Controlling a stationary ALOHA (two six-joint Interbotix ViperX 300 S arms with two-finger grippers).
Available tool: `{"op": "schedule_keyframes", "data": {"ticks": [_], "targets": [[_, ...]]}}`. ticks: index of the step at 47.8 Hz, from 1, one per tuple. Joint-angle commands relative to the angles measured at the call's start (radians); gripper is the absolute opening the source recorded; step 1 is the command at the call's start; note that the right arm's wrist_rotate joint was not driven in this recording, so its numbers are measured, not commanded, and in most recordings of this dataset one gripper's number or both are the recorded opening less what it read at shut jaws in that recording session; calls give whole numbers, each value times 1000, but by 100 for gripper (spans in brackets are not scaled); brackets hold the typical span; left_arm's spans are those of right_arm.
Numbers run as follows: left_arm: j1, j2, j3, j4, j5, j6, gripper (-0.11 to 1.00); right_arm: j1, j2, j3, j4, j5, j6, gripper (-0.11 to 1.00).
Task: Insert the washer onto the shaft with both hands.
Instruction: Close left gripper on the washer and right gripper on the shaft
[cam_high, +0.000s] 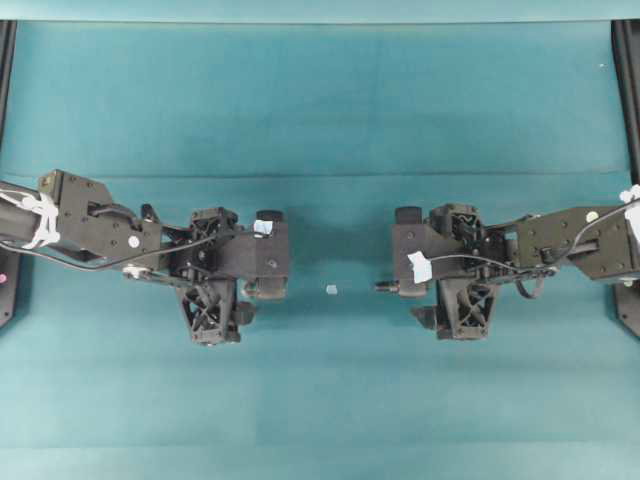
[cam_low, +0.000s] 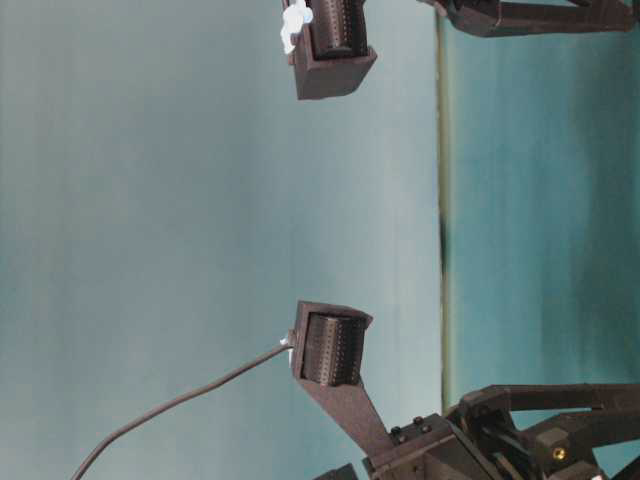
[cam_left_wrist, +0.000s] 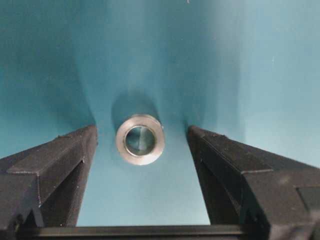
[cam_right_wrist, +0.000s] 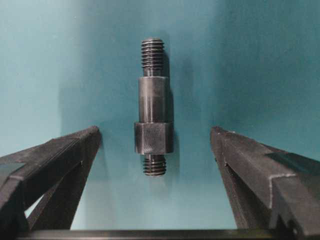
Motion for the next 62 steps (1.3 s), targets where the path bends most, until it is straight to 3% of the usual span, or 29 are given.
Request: {"op": "schedule_keyframes", "data": {"ticks": [1,39,45,53,58,62], "targets": [[-6,-5,-6,2,-5,-2,80,-5,2,-9,2,-6,0,77],[-8,-5,-8,2,-5,0,78,-8,2,-9,2,-5,0,74],[-8,-5,-9,0,-5,-5,68,-9,2,-9,2,-3,0,58],[-9,-5,-12,2,-5,2,38,-14,2,-9,2,-5,0,22],[-15,-6,-11,2,-6,8,36,-15,2,-9,2,-5,0,5],[-21,-8,-11,2,-12,14,36,-17,2,-9,2,-6,0,0]]}}
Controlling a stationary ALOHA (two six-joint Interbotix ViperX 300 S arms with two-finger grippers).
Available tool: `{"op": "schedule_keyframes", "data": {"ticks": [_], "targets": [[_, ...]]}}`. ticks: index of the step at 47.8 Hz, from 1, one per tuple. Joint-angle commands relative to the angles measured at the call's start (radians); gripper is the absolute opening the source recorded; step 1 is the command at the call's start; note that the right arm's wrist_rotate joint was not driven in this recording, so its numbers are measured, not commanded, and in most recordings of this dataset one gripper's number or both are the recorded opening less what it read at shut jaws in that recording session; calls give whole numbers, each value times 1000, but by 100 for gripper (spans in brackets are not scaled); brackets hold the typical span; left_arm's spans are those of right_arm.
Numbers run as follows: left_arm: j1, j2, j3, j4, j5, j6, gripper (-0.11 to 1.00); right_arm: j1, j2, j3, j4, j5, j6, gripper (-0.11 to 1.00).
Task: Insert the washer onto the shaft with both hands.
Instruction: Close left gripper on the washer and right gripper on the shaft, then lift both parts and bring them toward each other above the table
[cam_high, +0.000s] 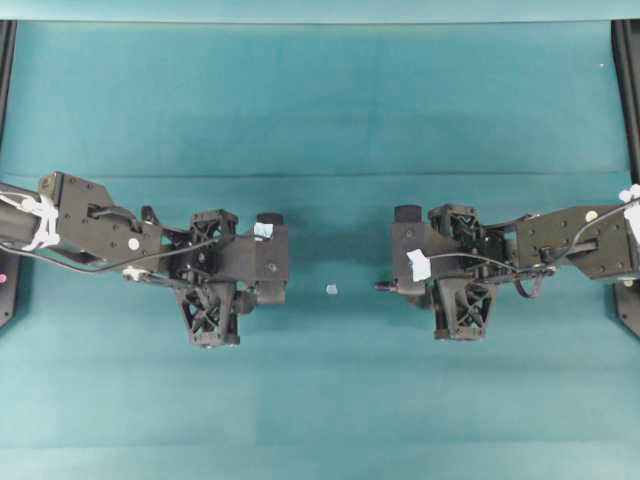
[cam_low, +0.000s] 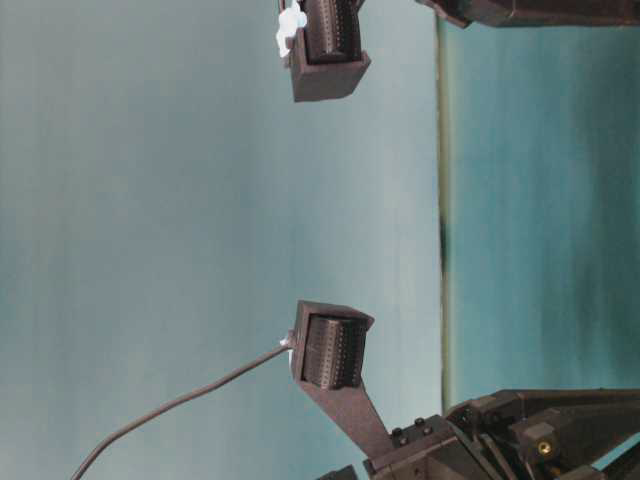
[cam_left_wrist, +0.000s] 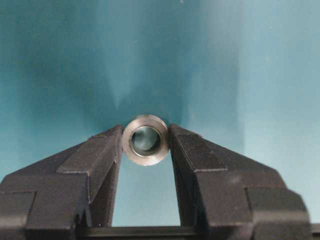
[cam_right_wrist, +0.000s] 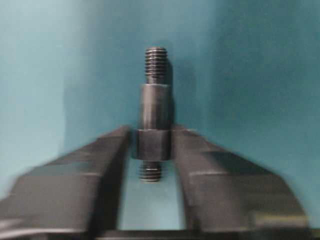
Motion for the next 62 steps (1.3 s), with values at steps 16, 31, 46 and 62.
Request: {"op": "schedule_keyframes", "data": {"ticks": [16,31,46,62], "targets": [[-18,-8,-12,2,-17,23,36,-14,-2,-8,-3,-3,0,0],[-18,-8,-12,2,-17,23,36,-14,-2,-8,-2,-5,0,0],[-17,-9,-14,2,-18,21,36,-14,-5,-8,-3,-5,0,0],[17,-156,57,2,-244,14,36,-14,-101,-15,15,-78,0,0]]}}
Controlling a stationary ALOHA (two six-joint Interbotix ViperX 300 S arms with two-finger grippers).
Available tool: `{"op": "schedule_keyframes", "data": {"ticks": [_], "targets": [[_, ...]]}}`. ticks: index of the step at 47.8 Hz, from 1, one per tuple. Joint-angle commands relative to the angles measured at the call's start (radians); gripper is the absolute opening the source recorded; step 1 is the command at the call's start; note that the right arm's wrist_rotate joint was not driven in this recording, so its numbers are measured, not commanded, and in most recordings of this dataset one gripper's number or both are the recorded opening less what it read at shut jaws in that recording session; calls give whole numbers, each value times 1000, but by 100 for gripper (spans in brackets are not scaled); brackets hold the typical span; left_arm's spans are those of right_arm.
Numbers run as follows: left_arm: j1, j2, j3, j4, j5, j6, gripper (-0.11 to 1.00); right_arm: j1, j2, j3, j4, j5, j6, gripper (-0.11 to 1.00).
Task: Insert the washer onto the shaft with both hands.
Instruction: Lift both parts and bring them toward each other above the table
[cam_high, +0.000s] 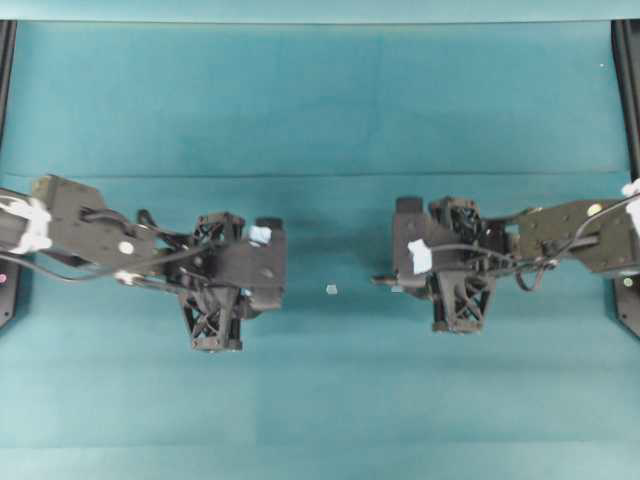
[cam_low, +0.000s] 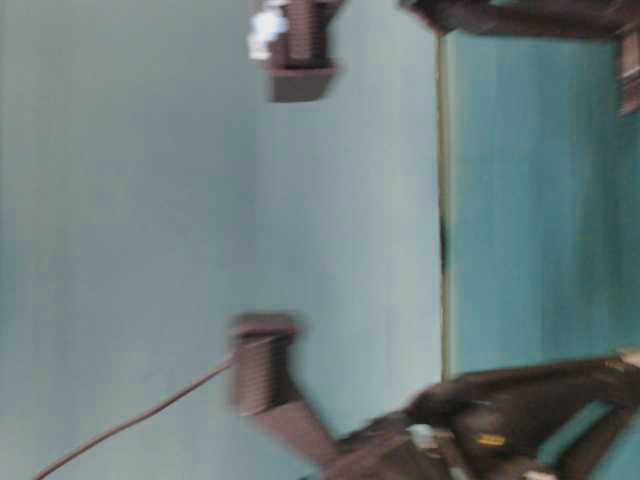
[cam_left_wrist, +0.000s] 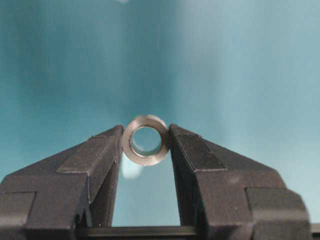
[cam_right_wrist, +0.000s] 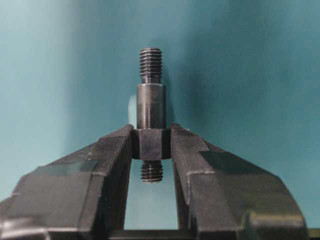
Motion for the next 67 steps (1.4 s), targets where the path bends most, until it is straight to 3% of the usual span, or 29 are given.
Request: {"op": "schedule_keyframes", "data": {"ticks": [1,9,24,67], "targets": [[17,-78,23,2,-97,-2,36,2,-41,-15,12,-25,0,0],[31,-147,71,2,-184,0,36,6,-84,2,21,-132,0,0],[34,-236,63,2,-187,2,36,8,-158,98,21,-364,0,0],[34,-278,2,2,-232,9,36,3,-236,114,20,-439,0,0]]}}
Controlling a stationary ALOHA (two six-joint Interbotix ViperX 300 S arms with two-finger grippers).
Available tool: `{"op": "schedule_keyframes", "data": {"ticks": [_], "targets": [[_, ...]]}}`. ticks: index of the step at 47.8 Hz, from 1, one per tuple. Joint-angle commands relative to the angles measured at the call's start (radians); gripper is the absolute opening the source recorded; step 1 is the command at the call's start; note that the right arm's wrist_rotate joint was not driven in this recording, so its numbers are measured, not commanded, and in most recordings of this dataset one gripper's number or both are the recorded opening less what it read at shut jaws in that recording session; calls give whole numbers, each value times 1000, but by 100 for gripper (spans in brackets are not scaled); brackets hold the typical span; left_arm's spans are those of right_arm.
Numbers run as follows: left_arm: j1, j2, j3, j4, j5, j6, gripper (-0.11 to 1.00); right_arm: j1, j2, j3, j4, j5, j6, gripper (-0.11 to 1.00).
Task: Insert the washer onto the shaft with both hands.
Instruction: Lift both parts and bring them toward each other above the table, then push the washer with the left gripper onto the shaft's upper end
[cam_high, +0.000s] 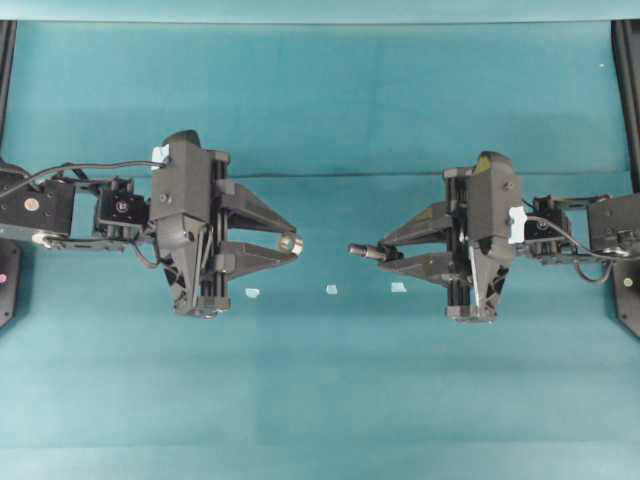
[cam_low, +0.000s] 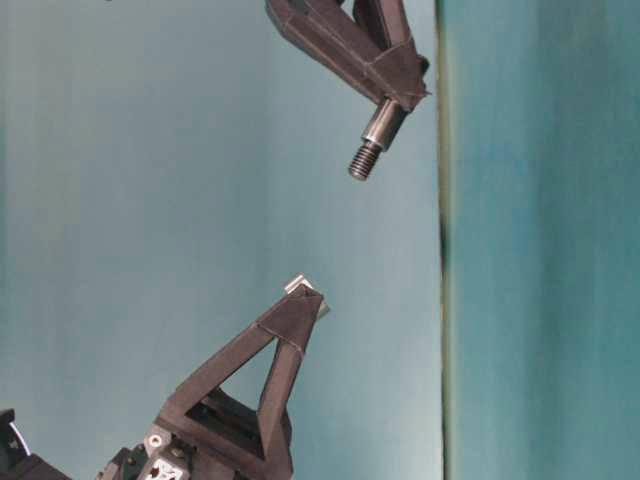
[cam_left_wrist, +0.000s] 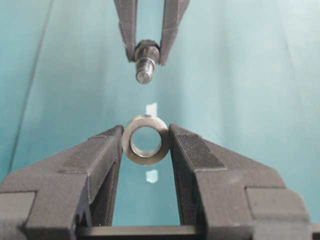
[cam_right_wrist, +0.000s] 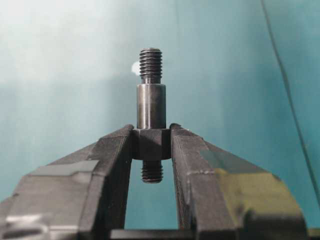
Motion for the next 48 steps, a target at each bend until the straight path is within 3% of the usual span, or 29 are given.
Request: {"op": "schedule_keyframes", "data": {"ticks": [1,24,48], "targets": [[-2,-12,-23,2,-14,2,36,0,-14,-8,2,-21,0,0],[3,-5,-37,2,-49,2,36,0,-14,-9,2,-38,0,0],[5,83,-120,2,-66,6,36,0,-15,-18,0,-106,0,0]]}}
